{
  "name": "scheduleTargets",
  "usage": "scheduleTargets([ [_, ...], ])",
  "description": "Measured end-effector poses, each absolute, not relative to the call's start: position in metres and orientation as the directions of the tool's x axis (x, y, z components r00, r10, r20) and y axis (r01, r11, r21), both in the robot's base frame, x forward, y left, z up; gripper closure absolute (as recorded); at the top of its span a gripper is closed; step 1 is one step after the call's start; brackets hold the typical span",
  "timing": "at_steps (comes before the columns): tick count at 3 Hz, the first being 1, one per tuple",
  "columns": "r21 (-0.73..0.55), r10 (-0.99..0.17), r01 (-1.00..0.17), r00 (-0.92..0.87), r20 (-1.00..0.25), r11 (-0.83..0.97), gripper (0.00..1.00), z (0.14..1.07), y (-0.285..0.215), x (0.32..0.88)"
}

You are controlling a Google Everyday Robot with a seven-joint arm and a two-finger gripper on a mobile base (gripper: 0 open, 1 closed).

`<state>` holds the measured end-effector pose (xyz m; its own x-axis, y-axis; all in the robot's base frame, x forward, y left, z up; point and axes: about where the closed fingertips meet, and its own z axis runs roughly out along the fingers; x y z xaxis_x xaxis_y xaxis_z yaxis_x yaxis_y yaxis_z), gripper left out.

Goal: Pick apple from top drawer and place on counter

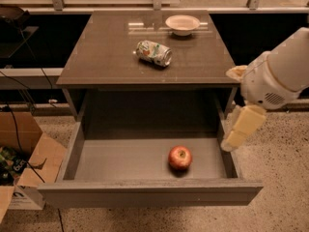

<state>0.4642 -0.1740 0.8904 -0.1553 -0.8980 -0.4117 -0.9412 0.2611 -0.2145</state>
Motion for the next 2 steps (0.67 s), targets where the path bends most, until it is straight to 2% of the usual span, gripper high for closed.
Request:
scheduleTargets([
  [2,-0.144,-0.853,-0.955,-0.157,-0.497,0.259,0.0,0.81,-0.149,0.496],
])
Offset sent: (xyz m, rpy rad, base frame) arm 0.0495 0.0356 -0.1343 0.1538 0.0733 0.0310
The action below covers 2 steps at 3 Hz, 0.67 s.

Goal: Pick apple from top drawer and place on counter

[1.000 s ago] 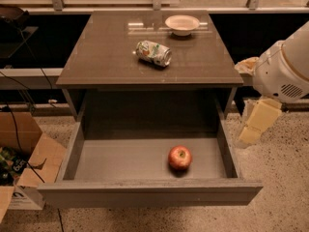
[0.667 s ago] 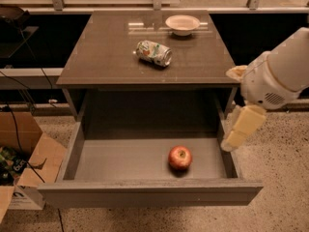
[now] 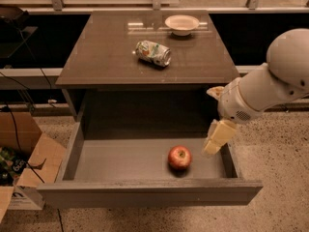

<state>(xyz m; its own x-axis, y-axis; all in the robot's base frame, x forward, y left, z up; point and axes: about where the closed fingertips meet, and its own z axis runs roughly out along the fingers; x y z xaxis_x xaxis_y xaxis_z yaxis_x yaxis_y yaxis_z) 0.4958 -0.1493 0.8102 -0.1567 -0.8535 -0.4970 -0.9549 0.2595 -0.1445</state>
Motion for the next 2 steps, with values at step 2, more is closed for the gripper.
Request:
scheduleTargets([
  [2,-0.061,-0.824,-0.957,-0.211,-0.526,0.284,0.0,0.726,-0.136,0.509],
])
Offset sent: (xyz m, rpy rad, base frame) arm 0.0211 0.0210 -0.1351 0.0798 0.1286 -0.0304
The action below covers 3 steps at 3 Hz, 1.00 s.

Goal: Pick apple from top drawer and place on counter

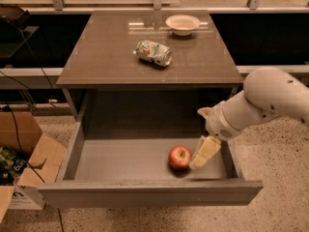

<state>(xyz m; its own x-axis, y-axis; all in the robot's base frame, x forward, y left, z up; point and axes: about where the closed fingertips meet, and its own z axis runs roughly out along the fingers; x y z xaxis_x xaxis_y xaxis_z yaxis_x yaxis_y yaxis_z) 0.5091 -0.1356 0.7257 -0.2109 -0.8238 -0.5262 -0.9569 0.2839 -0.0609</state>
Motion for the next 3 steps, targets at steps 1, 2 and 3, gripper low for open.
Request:
scheduleTargets([
  [1,-0.025,-0.815,-0.959,-0.225,-0.534,0.282,0.0,0.693,-0.125,0.52],
  [2,0.014,-0.812,-0.959,-0.248,-0.529,0.284,0.0,0.664,-0.119,0.53],
  [3,0.07,-0.809,-0.958,-0.273,-0.52,0.278,0.03,0.634,-0.107,0.531],
])
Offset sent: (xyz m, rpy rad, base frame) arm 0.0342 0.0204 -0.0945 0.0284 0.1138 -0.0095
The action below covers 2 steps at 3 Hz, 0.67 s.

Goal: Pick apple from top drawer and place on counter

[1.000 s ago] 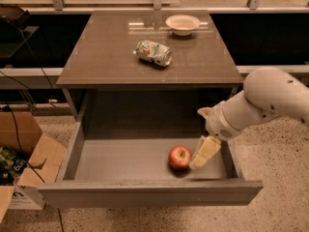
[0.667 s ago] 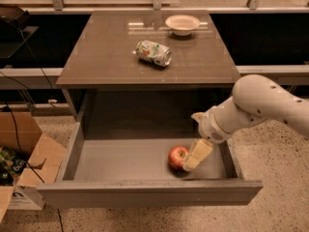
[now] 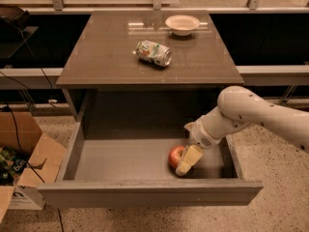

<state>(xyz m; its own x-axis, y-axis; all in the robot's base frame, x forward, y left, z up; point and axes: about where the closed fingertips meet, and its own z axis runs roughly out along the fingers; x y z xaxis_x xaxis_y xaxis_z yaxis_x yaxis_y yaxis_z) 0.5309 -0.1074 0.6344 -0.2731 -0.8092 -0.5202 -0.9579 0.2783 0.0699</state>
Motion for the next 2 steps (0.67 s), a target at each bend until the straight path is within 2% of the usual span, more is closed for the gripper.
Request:
scheduleTargets([
  [1,0.1,-0.81,-0.956,-0.286,-0.512,0.275,0.23,0.6211,-0.1004,0.527],
  [2,0.11,-0.815,-0.954,-0.297,-0.497,0.28,0.49,0.6157,-0.0994,0.52],
])
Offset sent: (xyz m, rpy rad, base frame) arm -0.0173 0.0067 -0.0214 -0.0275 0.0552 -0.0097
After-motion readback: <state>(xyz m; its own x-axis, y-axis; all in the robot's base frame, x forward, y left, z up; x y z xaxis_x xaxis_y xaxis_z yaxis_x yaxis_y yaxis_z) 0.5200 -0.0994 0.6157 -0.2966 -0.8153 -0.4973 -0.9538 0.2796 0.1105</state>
